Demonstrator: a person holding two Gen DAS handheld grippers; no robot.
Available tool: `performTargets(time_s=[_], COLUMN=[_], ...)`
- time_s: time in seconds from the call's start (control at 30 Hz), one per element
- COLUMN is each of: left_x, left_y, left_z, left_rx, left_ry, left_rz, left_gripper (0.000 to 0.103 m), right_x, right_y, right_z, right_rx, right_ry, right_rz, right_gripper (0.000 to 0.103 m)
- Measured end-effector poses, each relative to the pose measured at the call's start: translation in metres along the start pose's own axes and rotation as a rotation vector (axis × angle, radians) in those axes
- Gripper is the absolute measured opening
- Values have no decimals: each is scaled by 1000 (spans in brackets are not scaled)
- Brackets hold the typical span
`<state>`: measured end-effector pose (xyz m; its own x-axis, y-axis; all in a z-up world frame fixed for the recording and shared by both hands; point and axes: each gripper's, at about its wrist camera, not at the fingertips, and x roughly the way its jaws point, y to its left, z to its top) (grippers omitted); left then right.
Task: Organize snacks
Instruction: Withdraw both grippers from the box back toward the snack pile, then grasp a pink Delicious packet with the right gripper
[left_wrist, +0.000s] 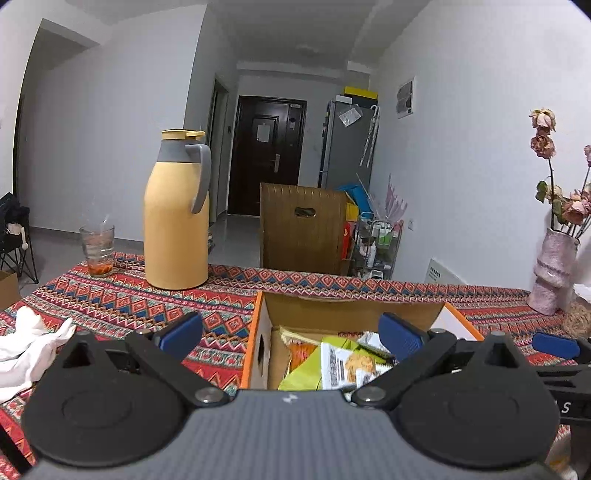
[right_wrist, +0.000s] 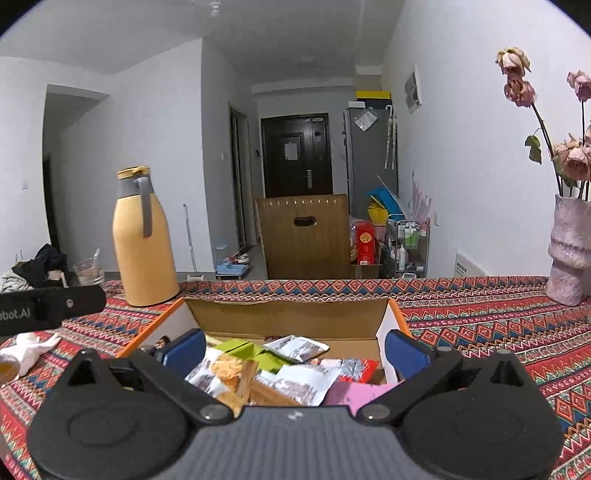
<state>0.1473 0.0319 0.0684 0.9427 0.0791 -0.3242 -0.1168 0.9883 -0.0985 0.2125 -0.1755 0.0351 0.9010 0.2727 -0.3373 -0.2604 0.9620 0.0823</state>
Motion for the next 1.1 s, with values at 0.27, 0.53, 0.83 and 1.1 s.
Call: performTargets(time_s=[0.27,0.53,0.83,1.1], left_x=[-34,-46,-36,-32], left_y=[15,24,29,43], left_z=[-29,-68,-97,-97], left_rx=[28,69,75,-1], left_ry=[47,103,118,135], left_rz=[-20,-22,-25,-32], left_gripper=[103,103,103,103], right_x=[-35,-56,-47,-25], right_y=[6,5,18,29], right_z=[-23,-58,-86,-86], right_rx=[-41,-30,-38,-74], right_ry=[44,122,234,291], right_rz=[17,22,20,-3], right_gripper=[103,103,103,103])
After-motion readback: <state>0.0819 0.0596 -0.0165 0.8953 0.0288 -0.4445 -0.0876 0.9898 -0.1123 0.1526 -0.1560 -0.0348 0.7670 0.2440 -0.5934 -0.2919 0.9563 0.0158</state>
